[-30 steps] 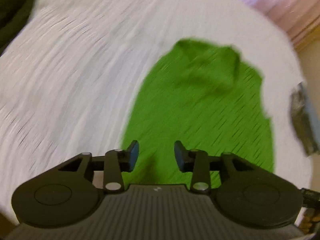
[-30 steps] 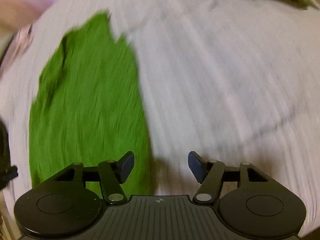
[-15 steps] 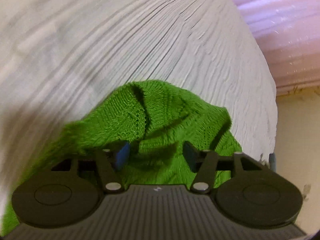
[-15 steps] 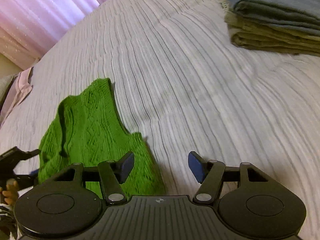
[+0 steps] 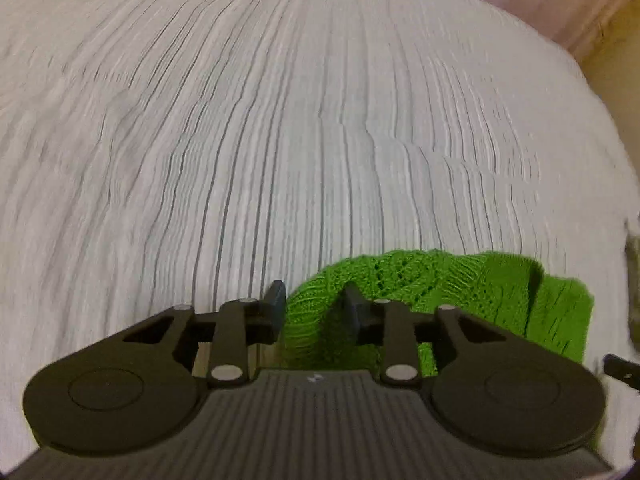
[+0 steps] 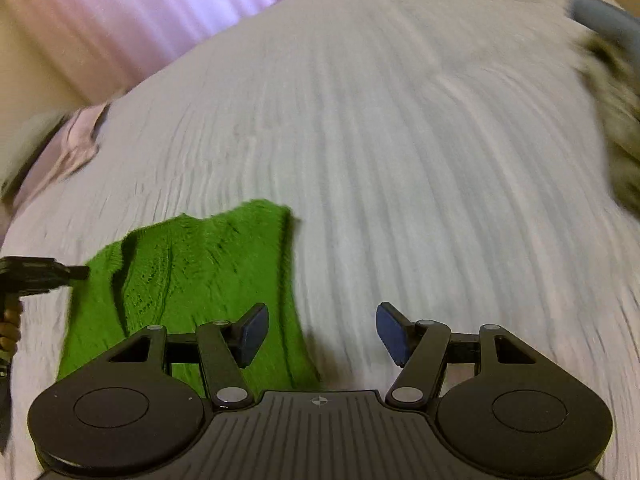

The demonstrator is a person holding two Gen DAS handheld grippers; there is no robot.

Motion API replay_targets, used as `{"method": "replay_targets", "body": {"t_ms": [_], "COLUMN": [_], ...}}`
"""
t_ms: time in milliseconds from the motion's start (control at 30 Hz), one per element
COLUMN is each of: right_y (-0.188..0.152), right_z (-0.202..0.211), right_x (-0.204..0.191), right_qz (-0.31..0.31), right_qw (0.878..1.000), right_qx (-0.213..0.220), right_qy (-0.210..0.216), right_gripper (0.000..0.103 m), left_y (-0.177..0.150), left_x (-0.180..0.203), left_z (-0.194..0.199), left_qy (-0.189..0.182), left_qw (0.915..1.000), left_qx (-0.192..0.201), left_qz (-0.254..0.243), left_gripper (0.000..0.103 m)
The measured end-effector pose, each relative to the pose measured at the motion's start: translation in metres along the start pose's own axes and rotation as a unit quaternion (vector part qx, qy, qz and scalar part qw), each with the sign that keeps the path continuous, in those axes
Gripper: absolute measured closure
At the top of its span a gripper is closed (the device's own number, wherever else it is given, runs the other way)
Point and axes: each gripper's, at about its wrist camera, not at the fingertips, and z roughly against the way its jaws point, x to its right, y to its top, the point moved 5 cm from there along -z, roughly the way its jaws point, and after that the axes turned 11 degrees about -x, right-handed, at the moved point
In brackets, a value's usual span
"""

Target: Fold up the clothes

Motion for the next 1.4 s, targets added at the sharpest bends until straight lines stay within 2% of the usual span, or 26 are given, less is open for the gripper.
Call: {"method": "replay_targets", "body": {"t_ms": [100,167,200,300,367,467,500,567,600,667,733,800,900,1000,1067,1100,1267,1300,1333,1400], "right_y": [0.012,0.017,0.020,0.027,0.034,0.040,0.040,0.038,0.037,0.033,0.030,0.029,0.030,0.031,0.031,0.031,0.030,0.030,0.029,0.027], "right_z": [-0.011,-0.016,-0.018,-0.031,-0.046,-0.061,-0.061,-0.060,-0.060,-0.062,-0.064,-0.065,-0.063,-0.063,-0.065,-0.065,-0.060,-0.059,-0.058,-0.057], "right_x": [-0.010,-0.014,-0.015,-0.020,-0.023,-0.026,-0.025,-0.024,-0.022,-0.019,-0.017,-0.016,-0.016,-0.014,-0.013,-0.013,-0.012,-0.010,-0.009,-0.006], "right_qz": [0.046,0.063,0.068,0.064,0.047,0.016,0.012,0.008,0.005,-0.001,-0.007,-0.010,-0.008,-0.009,-0.013,-0.014,-0.012,-0.013,-0.015,-0.017], "right_qw": [0.999,0.998,0.997,0.997,0.997,0.997,0.997,0.997,0.996,0.996,0.997,0.997,0.997,0.997,0.996,0.996,0.996,0.996,0.996,0.996], "right_qx": [0.004,0.006,0.007,0.011,0.007,0.003,0.005,0.008,0.007,0.001,-0.002,-0.002,-0.001,-0.002,-0.002,-0.002,0.005,0.005,0.005,0.004], "right_qy": [0.000,0.012,0.020,0.053,0.065,0.075,0.077,0.083,0.084,0.084,0.083,0.083,0.083,0.083,0.083,0.083,0.086,0.087,0.088,0.090], "right_gripper": [0.040,0.040,0.040,0.040,0.040,0.040,0.040,0.040,0.040,0.040,0.040,0.040,0.040,0.040,0.040,0.040,0.040,0.040,0.040,0.040], "left_y": [-0.011,-0.015,-0.015,-0.018,-0.024,-0.032,-0.036,-0.049,-0.053,-0.059,-0.056,-0.045,-0.028,-0.010,0.000,-0.002,-0.030,-0.040,-0.048,-0.051], "left_x": [-0.013,-0.022,-0.023,-0.016,-0.012,-0.018,-0.018,-0.009,-0.005,0.003,0.006,0.006,0.002,-0.004,-0.012,-0.012,-0.008,-0.012,-0.016,-0.027], "left_z": [0.023,0.036,0.035,0.011,-0.003,0.001,0.007,0.017,0.016,0.005,-0.006,-0.007,0.016,0.044,0.046,0.044,0.040,0.037,0.034,0.027], "left_qy": [-0.051,-0.061,-0.064,-0.075,-0.092,-0.143,-0.156,-0.181,-0.192,-0.198,-0.199,-0.212,-0.228,-0.157,-0.102,-0.099,-0.162,-0.180,-0.210,-0.269], "left_qw": [0.9961,0.9927,0.9925,0.9959,0.9948,0.9830,0.9799,0.9765,0.9756,0.9759,0.9768,0.9748,0.9680,0.9729,0.9812,0.9837,0.9837,0.9807,0.9742,0.9561], "left_qx": [0.058,0.091,0.091,0.037,0.005,0.008,0.013,0.018,0.005,-0.024,-0.032,-0.009,0.076,0.165,0.162,0.148,0.075,0.063,0.053,0.044], "left_qz": [0.041,0.050,0.050,0.035,0.044,0.115,0.124,0.115,0.106,0.089,0.072,0.068,0.072,0.042,0.025,0.029,0.025,0.042,0.065,0.107], "left_gripper": [0.068,0.063,0.059,0.059,0.064,0.066,0.066,0.065,0.064,0.064,0.066,0.066,0.066,0.066,0.066,0.066,0.064,0.064,0.064,0.064]}}
